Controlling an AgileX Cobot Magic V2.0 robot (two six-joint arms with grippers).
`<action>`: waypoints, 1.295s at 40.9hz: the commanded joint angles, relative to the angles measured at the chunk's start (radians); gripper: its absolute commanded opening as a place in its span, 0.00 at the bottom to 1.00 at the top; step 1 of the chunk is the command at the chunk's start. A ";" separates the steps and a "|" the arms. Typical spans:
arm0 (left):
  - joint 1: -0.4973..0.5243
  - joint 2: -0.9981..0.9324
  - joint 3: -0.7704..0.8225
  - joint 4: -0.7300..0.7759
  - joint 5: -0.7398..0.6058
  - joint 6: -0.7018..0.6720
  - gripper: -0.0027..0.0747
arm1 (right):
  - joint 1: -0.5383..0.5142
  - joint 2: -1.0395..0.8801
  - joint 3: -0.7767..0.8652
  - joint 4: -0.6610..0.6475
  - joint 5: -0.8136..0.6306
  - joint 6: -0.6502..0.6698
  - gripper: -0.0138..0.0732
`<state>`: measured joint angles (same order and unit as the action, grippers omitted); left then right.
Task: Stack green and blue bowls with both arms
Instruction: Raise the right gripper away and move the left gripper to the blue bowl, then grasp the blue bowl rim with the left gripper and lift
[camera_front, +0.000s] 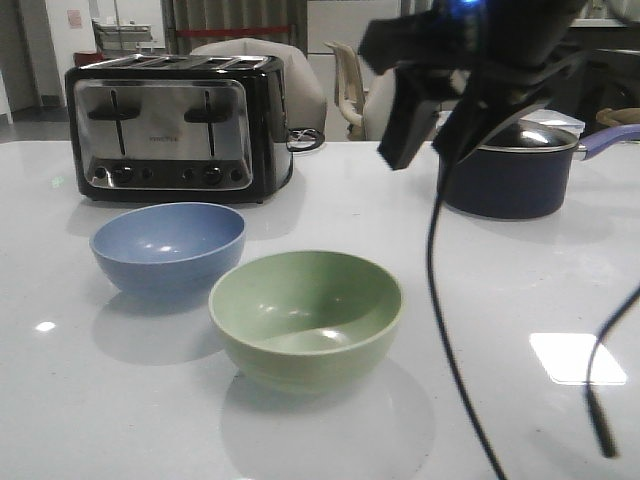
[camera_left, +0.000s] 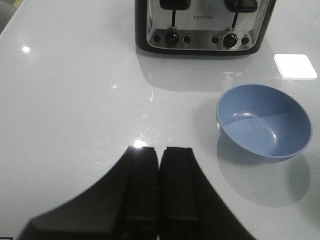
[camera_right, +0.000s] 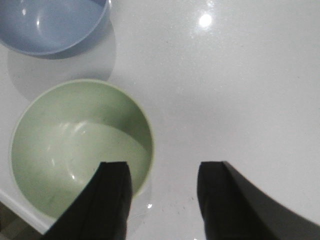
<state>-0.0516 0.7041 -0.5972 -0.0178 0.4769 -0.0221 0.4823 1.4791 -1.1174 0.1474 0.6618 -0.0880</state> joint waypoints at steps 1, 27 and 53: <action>-0.007 0.015 -0.035 -0.007 -0.088 -0.009 0.20 | 0.001 -0.166 0.065 -0.022 -0.052 -0.009 0.66; -0.177 0.461 -0.280 -0.004 -0.045 0.007 0.82 | 0.001 -0.584 0.337 -0.021 0.030 -0.010 0.66; -0.177 1.110 -0.717 -0.018 0.077 0.007 0.82 | 0.001 -0.584 0.337 -0.021 0.032 -0.010 0.66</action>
<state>-0.2209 1.8195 -1.2562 -0.0257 0.5826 -0.0137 0.4823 0.9078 -0.7545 0.1301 0.7439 -0.0897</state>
